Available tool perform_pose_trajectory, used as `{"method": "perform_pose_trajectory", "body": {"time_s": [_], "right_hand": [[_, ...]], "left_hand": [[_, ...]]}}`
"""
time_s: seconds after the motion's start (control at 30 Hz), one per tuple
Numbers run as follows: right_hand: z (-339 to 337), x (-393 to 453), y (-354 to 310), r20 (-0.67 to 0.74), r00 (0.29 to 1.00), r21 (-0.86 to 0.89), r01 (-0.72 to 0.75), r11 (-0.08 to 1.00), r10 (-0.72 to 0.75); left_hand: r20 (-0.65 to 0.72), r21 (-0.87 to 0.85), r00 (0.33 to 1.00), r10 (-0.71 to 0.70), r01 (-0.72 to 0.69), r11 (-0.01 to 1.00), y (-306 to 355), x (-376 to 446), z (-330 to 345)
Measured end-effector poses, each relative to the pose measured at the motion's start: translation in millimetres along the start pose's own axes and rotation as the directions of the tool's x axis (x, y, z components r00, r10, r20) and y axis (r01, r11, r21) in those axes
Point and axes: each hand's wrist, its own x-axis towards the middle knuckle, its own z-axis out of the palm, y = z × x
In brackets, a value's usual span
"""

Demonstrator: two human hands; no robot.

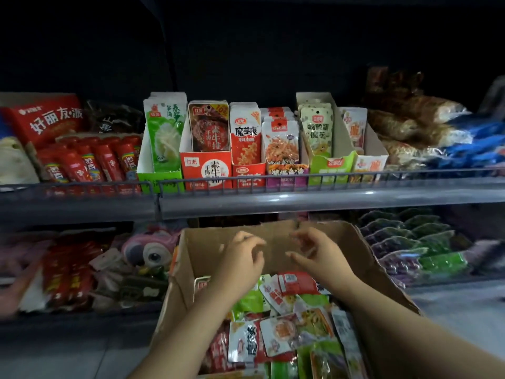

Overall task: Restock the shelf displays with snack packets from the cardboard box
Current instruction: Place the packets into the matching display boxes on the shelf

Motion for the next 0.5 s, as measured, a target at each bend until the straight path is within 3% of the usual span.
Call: {"method": "perform_pose_trajectory", "body": {"time_s": [0.17, 0.33, 0.5], "right_hand": [[8.9, -11.0, 18.6, 0.303, 0.944, -0.146, -0.091, 0.985, 0.132], [23.0, -15.8, 39.0, 0.617, 0.749, -0.301, -0.057, 0.952, 0.24], [42.5, -18.2, 56.2, 0.717, 0.626, -0.4, 0.012, 0.917, 0.305]], "left_hand": [[0.315, 0.072, 0.943, -0.109, 0.091, 0.993, -6.5, -8.5, 25.3], [0.564, 0.063, 0.813, -0.147, 0.135, 0.989, -13.9, -15.1, 45.9], [0.685, 0.153, 0.7, -0.199, 0.129, 0.98, -19.0, -19.2, 65.0]]}}
